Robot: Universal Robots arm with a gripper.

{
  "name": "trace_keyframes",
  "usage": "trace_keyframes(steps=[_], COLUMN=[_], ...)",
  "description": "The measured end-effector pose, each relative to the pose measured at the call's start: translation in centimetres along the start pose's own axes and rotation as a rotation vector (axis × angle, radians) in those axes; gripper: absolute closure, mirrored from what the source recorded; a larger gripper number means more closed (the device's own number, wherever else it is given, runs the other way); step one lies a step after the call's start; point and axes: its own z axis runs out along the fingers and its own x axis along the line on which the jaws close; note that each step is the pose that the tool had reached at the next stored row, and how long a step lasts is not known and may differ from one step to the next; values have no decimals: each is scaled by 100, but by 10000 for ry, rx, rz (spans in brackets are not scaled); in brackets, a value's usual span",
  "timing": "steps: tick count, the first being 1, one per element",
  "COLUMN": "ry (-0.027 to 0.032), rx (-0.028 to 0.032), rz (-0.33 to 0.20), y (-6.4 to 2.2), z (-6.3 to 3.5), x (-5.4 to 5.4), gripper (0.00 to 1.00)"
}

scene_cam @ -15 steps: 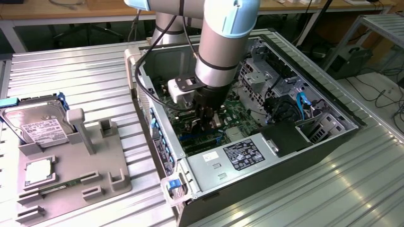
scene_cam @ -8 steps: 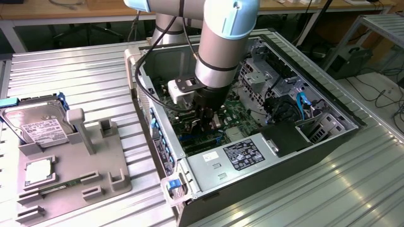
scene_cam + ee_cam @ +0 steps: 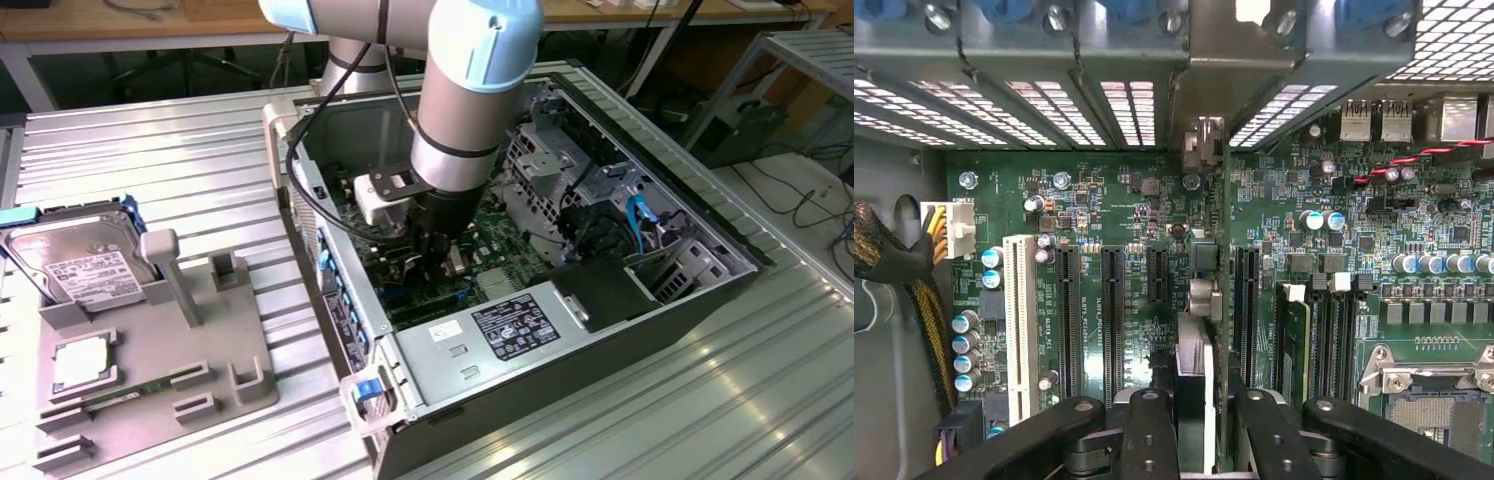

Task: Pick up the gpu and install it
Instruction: 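Insert the gpu into the slot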

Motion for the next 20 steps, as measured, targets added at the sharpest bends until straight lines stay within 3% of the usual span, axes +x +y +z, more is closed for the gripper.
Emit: trace_keyframes(steps=[3, 4, 7, 12, 20], ry=[-4, -34, 0, -1, 4], rx=[1, 17, 9, 142, 295], rz=[0, 1, -1, -3, -7], y=[0, -2, 0, -2, -5], z=[1, 14, -14, -255, -560], x=[-1, -4, 0, -7, -16], gripper=[72, 71, 65, 65, 65])
